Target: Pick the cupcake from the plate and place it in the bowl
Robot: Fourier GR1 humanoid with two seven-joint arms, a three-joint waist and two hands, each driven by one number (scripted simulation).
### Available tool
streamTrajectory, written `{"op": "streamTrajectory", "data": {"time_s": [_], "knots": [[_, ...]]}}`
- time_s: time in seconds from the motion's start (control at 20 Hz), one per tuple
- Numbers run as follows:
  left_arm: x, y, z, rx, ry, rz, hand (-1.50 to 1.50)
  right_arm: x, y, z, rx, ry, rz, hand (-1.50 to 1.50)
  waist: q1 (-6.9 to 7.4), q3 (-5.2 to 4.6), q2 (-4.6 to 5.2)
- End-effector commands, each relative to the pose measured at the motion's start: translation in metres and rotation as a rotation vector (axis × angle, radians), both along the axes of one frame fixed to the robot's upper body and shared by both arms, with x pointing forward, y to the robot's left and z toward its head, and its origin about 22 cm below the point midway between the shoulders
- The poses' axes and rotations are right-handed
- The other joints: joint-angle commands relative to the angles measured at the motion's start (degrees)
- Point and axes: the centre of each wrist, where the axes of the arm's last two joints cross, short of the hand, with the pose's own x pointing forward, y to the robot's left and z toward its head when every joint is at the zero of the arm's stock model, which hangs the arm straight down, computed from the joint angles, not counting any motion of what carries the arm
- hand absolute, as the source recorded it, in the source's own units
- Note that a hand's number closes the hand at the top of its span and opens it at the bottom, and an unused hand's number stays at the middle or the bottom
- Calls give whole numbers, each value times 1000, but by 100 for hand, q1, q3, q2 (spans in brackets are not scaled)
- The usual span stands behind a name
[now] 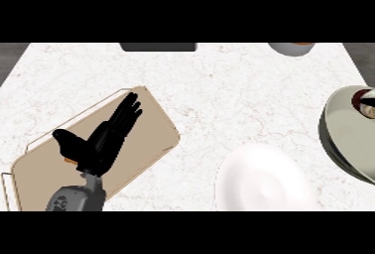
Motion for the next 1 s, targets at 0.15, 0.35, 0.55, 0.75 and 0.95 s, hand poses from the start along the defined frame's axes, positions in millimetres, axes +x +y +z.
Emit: {"op": "streamTrajectory", "data": {"time_s": [0.15, 0.35, 0.55, 0.75, 0.95], "knots": [[-2, 11, -2, -10, 17, 33, 0, -34, -29, 10, 306, -392, 115, -150, -251, -12, -74], [-12, 23, -6, 4, 29, 62, 0, -90, -47, 8, 350, -438, 193, -150, -357, -24, -110], [-15, 13, -5, 8, 24, 94, 0, -157, -75, 6, 412, -489, 235, -150, -502, -20, -144], [-15, 30, -17, 1, 29, 102, 0, -231, -78, 0, 388, -539, 295, -150, -570, -28, -116], [-15, 30, -8, 10, 16, 116, 0, -323, -75, -18, 394, -529, 312, 150, -618, -22, -107]]}}
